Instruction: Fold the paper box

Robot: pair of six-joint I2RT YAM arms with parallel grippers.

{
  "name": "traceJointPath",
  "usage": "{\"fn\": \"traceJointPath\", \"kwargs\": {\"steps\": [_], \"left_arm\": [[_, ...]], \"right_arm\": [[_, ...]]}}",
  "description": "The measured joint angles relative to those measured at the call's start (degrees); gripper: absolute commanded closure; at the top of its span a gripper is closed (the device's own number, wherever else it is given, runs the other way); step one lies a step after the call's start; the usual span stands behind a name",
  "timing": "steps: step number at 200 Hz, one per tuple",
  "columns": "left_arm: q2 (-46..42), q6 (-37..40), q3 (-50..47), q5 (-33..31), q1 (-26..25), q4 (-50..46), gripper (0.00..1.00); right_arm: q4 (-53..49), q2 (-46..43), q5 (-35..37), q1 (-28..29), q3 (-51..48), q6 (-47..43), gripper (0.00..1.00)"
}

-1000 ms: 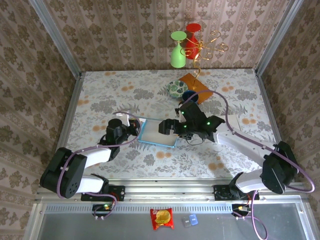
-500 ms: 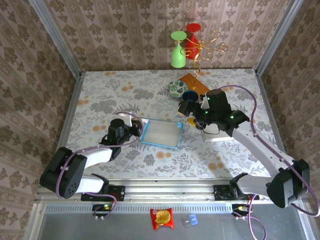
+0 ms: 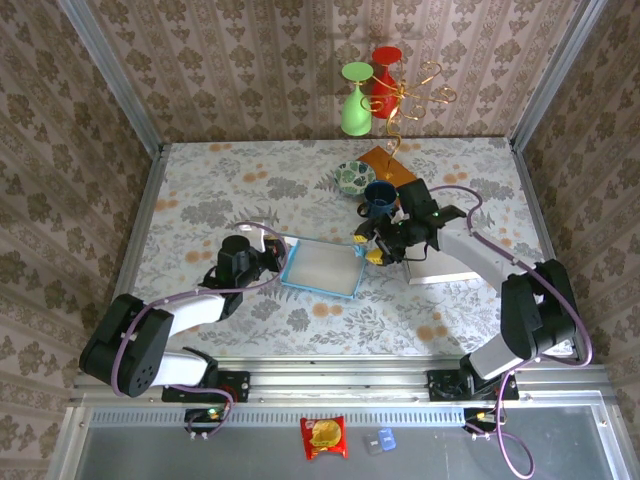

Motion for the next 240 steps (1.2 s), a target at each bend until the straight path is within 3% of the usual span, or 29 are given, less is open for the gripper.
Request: {"fn": "traceJointPath", "kwargs": {"steps": [51,140,167,193,240], "left_arm": [[0.37,-0.04,0.52,0.02,-0.76,-0.37,1.00],[1.22,-4.55,-1.38,-0.39,-2.71,3.89,1.00],[0.17,-6.75,-2.95,-0.35,-3.04,4.44,0.92],[-2.89,-8.96,-3.87,0.02,-3.04,1.84,0.78],[-12.72,-14.78,-4.15,2.40,-3.37,-9.68,0.70]], "right_arm": [[2.80,2.54,-1.70,0.17,-0.02,2.01,0.58],[2.27,5.05,-1.90,0.28,-2.29,-2.10,0.64],[2.32,5.38,-1.92,0.52,-3.32,-3.85,0.66],[2.29,5.81,-1.55,0.66,-3.89,-5.05,0.69],[2.34,6.32,-1.05,0.66,-3.93,-6.23,0.71]]}}
